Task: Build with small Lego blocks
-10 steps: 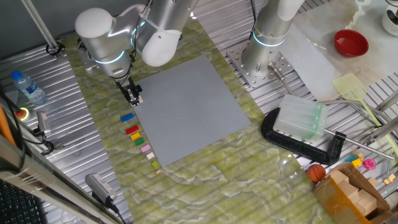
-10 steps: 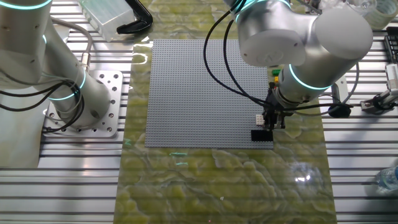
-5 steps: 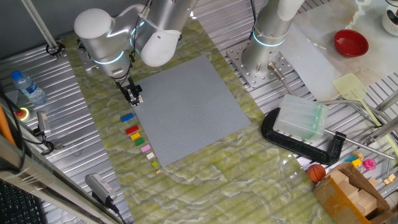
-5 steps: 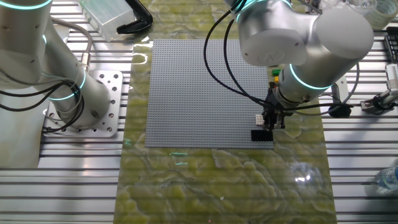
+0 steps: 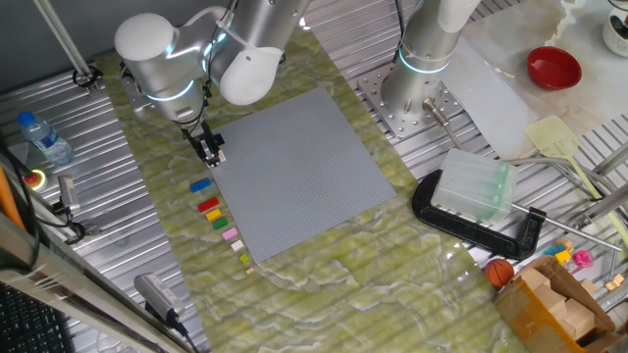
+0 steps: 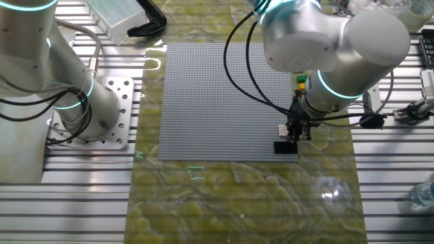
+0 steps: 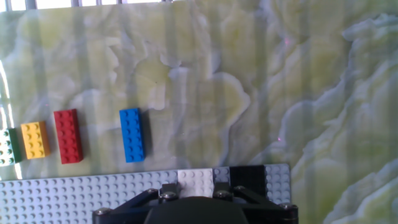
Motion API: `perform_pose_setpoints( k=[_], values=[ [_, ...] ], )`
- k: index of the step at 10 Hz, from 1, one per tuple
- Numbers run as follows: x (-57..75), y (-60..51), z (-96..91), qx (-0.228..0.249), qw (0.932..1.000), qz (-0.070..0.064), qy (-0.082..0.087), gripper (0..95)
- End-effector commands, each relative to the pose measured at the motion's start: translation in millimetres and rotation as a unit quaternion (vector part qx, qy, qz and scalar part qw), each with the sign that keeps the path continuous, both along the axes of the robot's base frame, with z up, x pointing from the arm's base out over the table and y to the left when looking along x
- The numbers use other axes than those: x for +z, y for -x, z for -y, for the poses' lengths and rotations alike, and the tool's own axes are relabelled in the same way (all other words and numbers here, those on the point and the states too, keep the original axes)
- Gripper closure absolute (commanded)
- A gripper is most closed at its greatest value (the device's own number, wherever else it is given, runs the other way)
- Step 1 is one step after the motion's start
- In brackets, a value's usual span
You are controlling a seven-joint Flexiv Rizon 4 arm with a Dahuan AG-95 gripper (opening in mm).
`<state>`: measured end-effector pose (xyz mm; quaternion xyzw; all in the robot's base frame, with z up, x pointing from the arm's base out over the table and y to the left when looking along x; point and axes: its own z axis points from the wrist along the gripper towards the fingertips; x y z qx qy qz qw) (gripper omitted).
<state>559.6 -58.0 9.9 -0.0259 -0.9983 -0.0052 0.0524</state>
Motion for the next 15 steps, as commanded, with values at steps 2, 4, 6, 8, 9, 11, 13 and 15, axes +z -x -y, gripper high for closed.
perform_pose_setpoints(
  k=[2,4,6,8,9,11,13,15],
  values=[
    [-5.9,1.6,0.4,0.003,1.0,-0.005,-0.003,95.0],
    [-8.5,1.1,0.8,0.004,0.9999,-0.01,-0.004,95.0],
    [-13.2,0.4,0.8,0.007,0.9999,-0.011,-0.005,95.0],
    [-13.8,0.3,0.7,0.009,0.9998,-0.017,-0.007,95.0],
    [-13.8,0.3,0.7,0.011,0.9998,-0.015,-0.01,76.0],
    [-13.4,0.4,0.6,0.012,0.9997,-0.017,-0.012,76.0],
    [-12.7,0.2,0.5,0.013,0.9997,-0.015,-0.015,57.0],
    [-11.9,0.0,0.3,0.015,0.9996,-0.016,-0.017,57.0]
  ],
)
